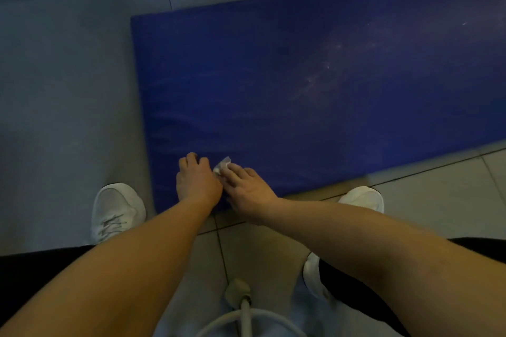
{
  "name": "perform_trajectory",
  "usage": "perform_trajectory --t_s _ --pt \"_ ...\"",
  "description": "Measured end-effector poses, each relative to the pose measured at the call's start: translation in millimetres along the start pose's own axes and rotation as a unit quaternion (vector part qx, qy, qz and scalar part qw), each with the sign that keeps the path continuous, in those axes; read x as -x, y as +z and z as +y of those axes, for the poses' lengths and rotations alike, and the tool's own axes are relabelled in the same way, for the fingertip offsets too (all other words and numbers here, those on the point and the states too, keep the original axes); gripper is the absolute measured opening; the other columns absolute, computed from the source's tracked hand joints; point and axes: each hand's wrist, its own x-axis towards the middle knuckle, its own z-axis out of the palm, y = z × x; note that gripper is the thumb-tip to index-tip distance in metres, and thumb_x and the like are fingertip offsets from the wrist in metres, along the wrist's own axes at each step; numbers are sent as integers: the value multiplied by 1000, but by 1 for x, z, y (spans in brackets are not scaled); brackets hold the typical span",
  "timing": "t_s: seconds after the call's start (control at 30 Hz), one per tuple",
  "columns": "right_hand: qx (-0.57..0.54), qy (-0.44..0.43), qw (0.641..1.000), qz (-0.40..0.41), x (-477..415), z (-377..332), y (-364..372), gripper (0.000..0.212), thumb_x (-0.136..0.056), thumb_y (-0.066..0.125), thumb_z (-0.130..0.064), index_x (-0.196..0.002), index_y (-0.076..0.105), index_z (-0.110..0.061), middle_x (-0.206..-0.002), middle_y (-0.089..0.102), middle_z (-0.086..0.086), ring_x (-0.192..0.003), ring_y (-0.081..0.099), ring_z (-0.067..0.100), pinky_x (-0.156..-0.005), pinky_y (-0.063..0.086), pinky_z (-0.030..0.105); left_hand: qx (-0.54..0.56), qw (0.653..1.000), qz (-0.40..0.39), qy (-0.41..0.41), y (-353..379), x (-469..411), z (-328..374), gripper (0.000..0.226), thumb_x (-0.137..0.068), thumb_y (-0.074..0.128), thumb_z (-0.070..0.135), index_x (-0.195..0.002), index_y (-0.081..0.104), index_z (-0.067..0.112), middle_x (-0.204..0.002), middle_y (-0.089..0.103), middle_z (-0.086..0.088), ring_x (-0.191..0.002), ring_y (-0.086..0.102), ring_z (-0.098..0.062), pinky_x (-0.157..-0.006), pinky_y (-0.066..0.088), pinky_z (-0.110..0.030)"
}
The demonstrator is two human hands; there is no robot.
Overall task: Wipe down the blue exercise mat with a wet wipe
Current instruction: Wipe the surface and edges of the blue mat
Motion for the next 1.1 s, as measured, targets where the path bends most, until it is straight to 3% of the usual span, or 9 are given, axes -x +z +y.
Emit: perform_trajectory --t_s 0.07,0.17,0.33,0.6,0.7,0.8,0.9,1.0,1.1 --pt "-23 44 999 -14 9 -8 2 73 -105 38 -46 -162 -1 -26 -168 -18 3 -152 -23 31 -125 -4 47 9 1000 -8 -5 1 -2 0 48 -96 56 35 -140 45 18 -154 27 -9 -136 30 -28 -107 40 -41" --pt "-54 108 992 -32 9 -26 8 76 -103 37 -54 -160 -9 -34 -163 -32 3 -146 -35 38 -123 -11 54 8 1000 -19 -12 -1 -5 3 52 -94 62 36 -139 46 18 -153 27 -8 -136 30 -28 -106 43 -40" --pt "-71 97 991 -65 -2 -41 10 74 -103 33 -56 -161 -8 -33 -162 -34 4 -147 -34 35 -122 -12 55 17 999 -37 -34 -9 -11 4 46 -97 59 35 -139 49 18 -150 29 -7 -133 33 -27 -99 50 -41" --pt "-10 -40 997 -68 -9 -21 9 78 -104 30 -53 -161 -8 -16 -167 -19 5 -149 -31 20 -122 -16 38 49 998 -39 -28 -15 -15 -4 32 -100 55 32 -130 59 22 -140 36 -2 -126 36 -21 -84 53 -36" --pt "-7 -33 997 -65 -11 -12 3 80 -104 34 -50 -160 -11 -15 -166 -23 2 -151 -26 19 -122 -16 36 56 997 -46 -37 -17 -15 -3 33 -99 56 31 -130 58 22 -141 35 -2 -126 36 -22 -88 54 -38" --pt "-40 36 998 -40 -10 13 -7 86 -103 45 -46 -160 -12 -17 -166 -23 0 -154 -20 19 -125 -10 37 71 995 -61 -33 -18 -16 -3 33 -96 55 22 -130 56 18 -139 34 -2 -123 36 -22 -87 53 -39" --pt "-100 173 979 34 2 61 -17 90 -100 52 -43 -161 -9 -19 -168 -18 -2 -155 -11 21 -126 -4 38 79 994 -58 -45 -18 -20 -2 40 -95 51 18 -135 51 15 -140 35 -4 -125 36 -24 -90 51 -41" --pt "-94 341 933 73 24 116 -25 83 -102 43 -47 -161 -6 -15 -168 -16 2 -155 -9 25 -126 -3 41 73 994 -57 -50 -18 -21 3 42 -96 50 22 -137 47 13 -142 34 -6 -127 35 -27 -95 49 -43" --pt "-140 488 860 44 33 145 -37 80 -106 29 -50 -159 -9 -3 -167 -19 11 -154 -14 30 -126 -2 44 69 995 -53 -49 -17 -21 5 45 -96 53 26 -139 46 14 -143 33 -7 -127 36 -27 -99 48 -44"
